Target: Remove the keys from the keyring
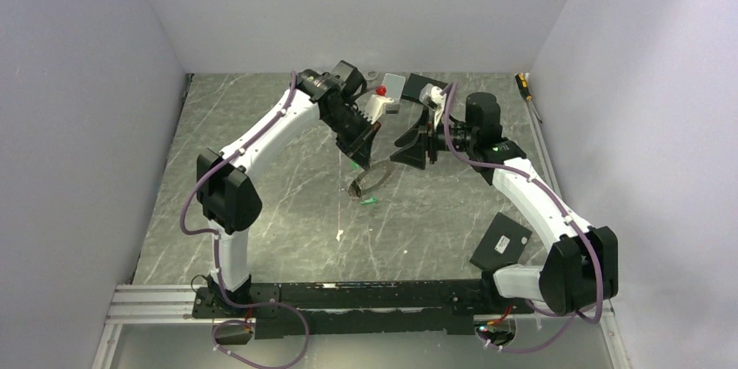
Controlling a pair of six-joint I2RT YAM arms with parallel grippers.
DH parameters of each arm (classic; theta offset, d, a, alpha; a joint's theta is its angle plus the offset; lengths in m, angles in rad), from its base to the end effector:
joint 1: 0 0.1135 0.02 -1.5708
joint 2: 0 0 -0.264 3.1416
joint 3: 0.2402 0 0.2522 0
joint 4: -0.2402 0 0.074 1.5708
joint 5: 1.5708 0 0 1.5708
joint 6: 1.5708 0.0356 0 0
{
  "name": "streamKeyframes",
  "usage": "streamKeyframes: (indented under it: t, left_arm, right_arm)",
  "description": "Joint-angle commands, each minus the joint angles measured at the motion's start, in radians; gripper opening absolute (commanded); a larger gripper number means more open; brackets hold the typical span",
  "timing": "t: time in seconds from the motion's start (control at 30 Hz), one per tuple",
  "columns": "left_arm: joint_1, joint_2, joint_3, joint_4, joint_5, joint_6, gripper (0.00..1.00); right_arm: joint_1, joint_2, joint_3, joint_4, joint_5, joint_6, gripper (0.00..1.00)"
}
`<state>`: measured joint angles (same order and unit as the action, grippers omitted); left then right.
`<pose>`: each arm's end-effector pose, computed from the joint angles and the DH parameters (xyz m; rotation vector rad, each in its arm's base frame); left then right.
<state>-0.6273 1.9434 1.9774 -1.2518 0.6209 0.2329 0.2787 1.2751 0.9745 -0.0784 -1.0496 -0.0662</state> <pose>0.3072 -0.2483 0.3311 1.2958 2.4454 -0.9658 0.2607 0.1067 0.3169 -0.9938 1.6335 1.1526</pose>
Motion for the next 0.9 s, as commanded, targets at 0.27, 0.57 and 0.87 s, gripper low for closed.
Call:
streamKeyframes:
  t: [0.27, 0.57, 0.87]
  left_arm:
    - [-0.027, -0.002, 0.025, 0.065, 0.082, -0.107, 0.0]
    - [-0.041, 0.025, 0.06, 0.048, 0.094, -0.099, 0.0]
    - [-0.044, 0.03, 0.071, 0.051, 0.075, -0.107, 0.0]
  right_arm:
    - [0.038, 0.005, -0.012, 0.012, 0.017, -0.055, 0.54]
    - [0.068, 0.021, -0.013, -0.008, 0.053, -0.092, 0.51]
    - [0.098, 0.03, -0.011, -0.036, 0.101, -0.132, 0.49]
